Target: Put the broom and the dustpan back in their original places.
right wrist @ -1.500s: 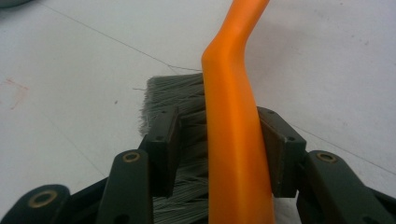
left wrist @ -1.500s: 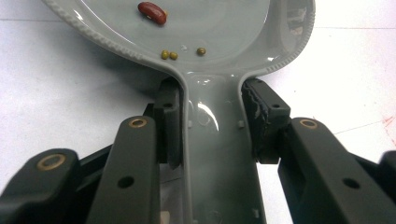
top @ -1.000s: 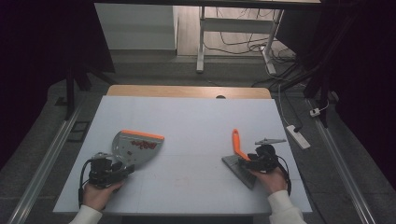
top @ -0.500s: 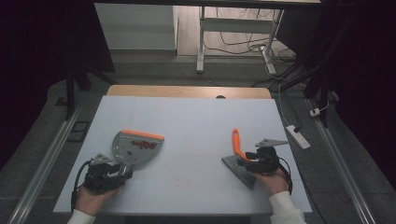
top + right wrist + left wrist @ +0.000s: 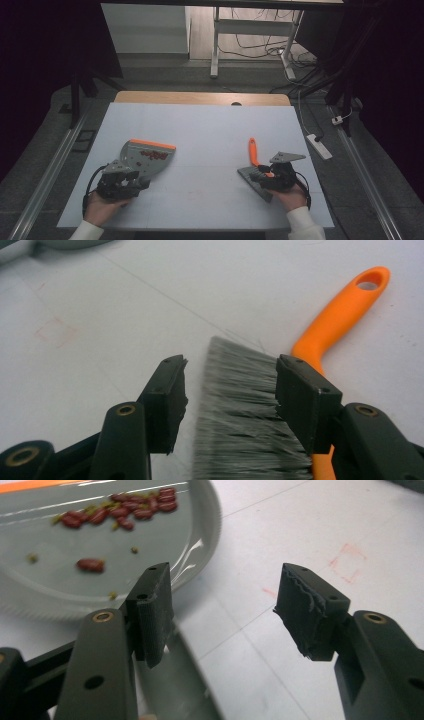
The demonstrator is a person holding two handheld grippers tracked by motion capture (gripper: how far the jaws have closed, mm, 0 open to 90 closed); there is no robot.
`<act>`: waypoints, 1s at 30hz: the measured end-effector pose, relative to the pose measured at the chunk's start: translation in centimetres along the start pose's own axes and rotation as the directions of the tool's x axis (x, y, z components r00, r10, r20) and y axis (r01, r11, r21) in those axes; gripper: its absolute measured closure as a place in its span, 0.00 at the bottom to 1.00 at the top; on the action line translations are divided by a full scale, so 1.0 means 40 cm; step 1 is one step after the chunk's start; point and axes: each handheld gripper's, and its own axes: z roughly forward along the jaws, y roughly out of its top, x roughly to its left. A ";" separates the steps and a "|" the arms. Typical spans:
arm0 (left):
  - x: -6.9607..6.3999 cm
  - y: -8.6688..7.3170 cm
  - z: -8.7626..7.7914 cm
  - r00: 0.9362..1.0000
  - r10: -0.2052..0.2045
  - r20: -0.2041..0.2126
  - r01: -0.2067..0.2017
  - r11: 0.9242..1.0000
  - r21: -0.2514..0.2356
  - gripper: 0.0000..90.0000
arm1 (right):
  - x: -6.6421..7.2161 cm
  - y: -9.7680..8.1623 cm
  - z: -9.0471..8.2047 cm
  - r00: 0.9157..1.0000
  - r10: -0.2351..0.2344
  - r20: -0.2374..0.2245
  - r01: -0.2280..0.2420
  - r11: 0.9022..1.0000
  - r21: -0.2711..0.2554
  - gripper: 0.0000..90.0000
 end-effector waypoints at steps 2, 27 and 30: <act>-0.001 0.008 0.010 1.000 0.016 0.018 -0.016 1.000 0.002 0.45 | 0.012 -0.005 -0.005 1.000 -0.029 -0.003 0.029 1.000 -0.009 0.50; -0.017 0.023 0.050 0.994 0.065 0.085 -0.068 0.997 0.039 0.44 | 0.043 -0.017 -0.002 0.995 -0.099 -0.006 0.099 0.995 -0.018 0.50; -0.018 0.022 0.051 0.994 0.064 0.088 -0.068 0.997 0.041 0.44 | 0.043 -0.017 -0.003 0.995 -0.100 -0.005 0.100 0.995 -0.019 0.50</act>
